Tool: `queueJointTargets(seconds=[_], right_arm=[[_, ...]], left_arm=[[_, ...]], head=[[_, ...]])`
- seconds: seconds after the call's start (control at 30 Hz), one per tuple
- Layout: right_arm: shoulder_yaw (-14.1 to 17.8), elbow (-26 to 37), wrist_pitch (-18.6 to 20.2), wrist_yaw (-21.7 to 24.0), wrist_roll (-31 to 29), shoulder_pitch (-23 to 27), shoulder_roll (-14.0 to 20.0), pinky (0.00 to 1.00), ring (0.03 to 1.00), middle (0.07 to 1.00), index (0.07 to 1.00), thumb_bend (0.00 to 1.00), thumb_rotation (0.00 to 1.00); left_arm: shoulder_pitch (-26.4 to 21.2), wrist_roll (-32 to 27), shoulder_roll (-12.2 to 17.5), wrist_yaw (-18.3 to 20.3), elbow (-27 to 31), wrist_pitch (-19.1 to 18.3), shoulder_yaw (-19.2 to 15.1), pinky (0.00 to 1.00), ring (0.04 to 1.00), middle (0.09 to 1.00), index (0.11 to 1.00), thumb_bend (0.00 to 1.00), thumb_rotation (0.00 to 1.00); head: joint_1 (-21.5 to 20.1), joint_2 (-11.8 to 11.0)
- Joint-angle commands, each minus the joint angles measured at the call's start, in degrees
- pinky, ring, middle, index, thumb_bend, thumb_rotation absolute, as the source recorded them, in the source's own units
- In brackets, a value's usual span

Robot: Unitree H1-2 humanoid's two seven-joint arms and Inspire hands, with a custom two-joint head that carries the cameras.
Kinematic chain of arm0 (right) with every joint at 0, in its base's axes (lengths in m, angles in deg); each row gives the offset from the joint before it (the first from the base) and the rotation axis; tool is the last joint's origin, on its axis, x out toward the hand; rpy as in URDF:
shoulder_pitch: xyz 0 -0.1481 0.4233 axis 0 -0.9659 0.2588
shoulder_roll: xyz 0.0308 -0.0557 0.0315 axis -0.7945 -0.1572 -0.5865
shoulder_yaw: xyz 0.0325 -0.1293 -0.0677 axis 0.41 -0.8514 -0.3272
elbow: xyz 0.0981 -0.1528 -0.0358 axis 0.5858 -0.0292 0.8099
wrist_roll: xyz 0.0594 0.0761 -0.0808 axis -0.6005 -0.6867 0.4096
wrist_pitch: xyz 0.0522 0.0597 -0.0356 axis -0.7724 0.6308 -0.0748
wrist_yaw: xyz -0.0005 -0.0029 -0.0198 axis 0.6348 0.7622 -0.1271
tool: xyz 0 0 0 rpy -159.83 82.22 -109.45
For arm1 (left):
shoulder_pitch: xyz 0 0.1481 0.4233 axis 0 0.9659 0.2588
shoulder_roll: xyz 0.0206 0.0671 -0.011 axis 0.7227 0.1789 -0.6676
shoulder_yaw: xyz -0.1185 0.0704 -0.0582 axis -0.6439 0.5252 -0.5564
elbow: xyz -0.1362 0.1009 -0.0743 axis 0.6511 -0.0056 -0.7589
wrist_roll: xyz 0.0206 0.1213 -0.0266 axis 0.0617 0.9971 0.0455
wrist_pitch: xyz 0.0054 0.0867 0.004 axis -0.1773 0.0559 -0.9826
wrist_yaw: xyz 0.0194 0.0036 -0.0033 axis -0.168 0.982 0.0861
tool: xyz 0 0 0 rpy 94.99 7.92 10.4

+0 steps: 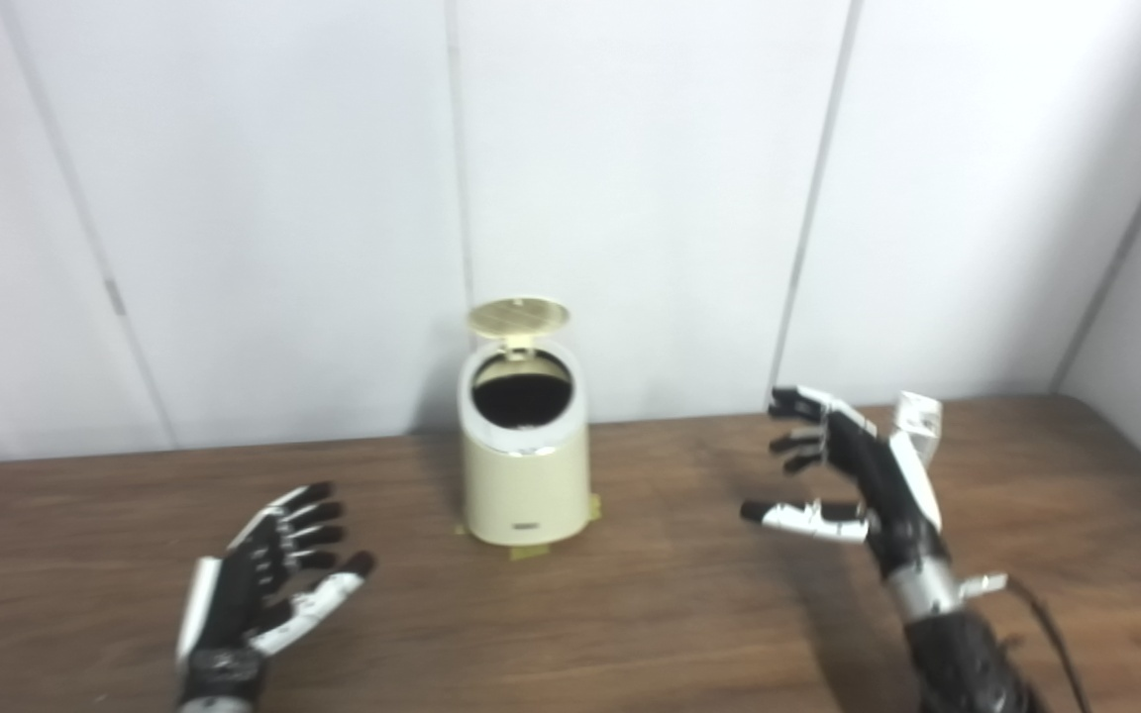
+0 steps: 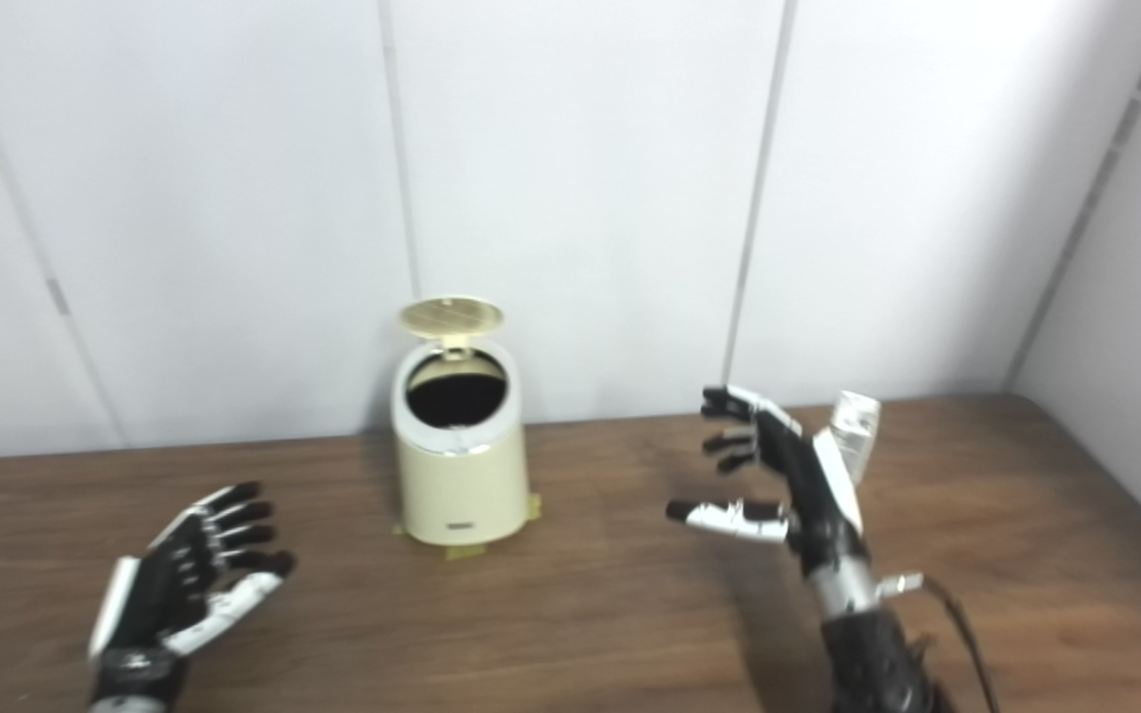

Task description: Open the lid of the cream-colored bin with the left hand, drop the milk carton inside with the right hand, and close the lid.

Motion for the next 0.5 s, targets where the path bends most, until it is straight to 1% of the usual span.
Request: queueJointTargets(seconds=[0.0,0.03,0.07,0.13,0.2,0.23,0.27,0.3,0.33,0.43,0.47], right_arm=[[1.51,2.29,1.78,-0.62,1.13,5.04,2.96,0.52,0.628,0.728,0.739,0.73,0.0],[1.95,2.28,2.44,-0.44,1.27,5.65,3.95,0.53,0.635,0.732,0.745,0.75,0.0],[2.49,1.7,2.94,-0.25,1.37,6.46,5.31,0.53,0.639,0.734,0.747,0.76,0.0],[3.26,0.53,4.51,-0.22,1.97,7.59,7.36,0.57,0.687,0.759,0.816,0.76,0.0],[3.83,-0.77,5.58,-0.96,2.95,8.62,8.75,0.59,0.722,0.788,0.869,0.78,0.0],[3.95,-1.14,5.95,-1.22,3.21,8.93,9.1,0.62,0.742,0.802,0.88,0.79,0.0],[4.26,-0.99,7.64,-1.23,3.57,9.32,9.55,0.63,0.753,0.81,0.886,0.79,0.01],[4.64,-0.91,9.39,-1.08,3.6,9.74,9.96,0.69,0.791,0.83,0.887,0.8,0.03],[4.83,-0.79,10.67,-0.99,3.58,10.0,10.22,0.73,0.813,0.842,0.884,0.8,0.05],[5.07,-1.71,13.29,0.13,2.56,10.74,11.3,0.78,0.857,0.87,0.893,0.82,0.1],[5.04,-1.97,14.45,0.81,2.23,10.91,11.7,0.79,0.872,0.889,0.906,0.84,0.13]], left_arm=[[-2.41,-0.75,1.11,0.34,-0.51,3.02,-0.27,0.64,0.701,0.751,0.776,0.73,0.21],[-2.49,-0.74,1.38,0.4,-0.91,3.25,-0.32,0.65,0.706,0.754,0.778,0.72,0.21],[-2.52,-0.82,1.71,0.53,-1.25,3.52,-0.38,0.66,0.709,0.755,0.78,0.72,0.21],[-2.54,-1.39,2.27,1.04,-1.57,3.71,-0.59,0.64,0.712,0.759,0.781,0.7,0.18],[-2.57,-1.78,2.71,1.25,-1.76,3.63,-0.9,0.64,0.717,0.767,0.787,0.69,0.17],[-2.59,-1.91,2.84,1.24,-1.79,3.54,-1.01,0.63,0.719,0.77,0.79,0.69,0.17],[-2.59,-1.69,3.0,0.99,-1.7,3.11,-1.2,0.63,0.72,0.771,0.791,0.68,0.16],[-2.58,-1.71,3.11,0.87,-1.59,2.55,-1.44,0.62,0.723,0.776,0.789,0.69,0.17],[-2.59,-1.74,3.18,0.82,-1.53,2.19,-1.61,0.63,0.729,0.779,0.789,0.69,0.18],[-2.59,-2.38,3.24,1.02,-1.13,0.75,-2.02,0.64,0.742,0.783,0.787,0.69,0.17],[-2.59,-2.48,3.28,1.11,-1.01,0.48,-2.09,0.64,0.741,0.781,0.787,0.69,0.17]], head=[[-2.58,-0.55],[-2.85,-0.6],[-4.22,-0.85],[-5.81,-1.1],[-6.97,-1.25],[-7.1,-1.28],[-7.75,-1.35],[-8.23,-1.4],[-8.35,-1.41],[-9.2,-1.35],[-9.45,-1.3]])
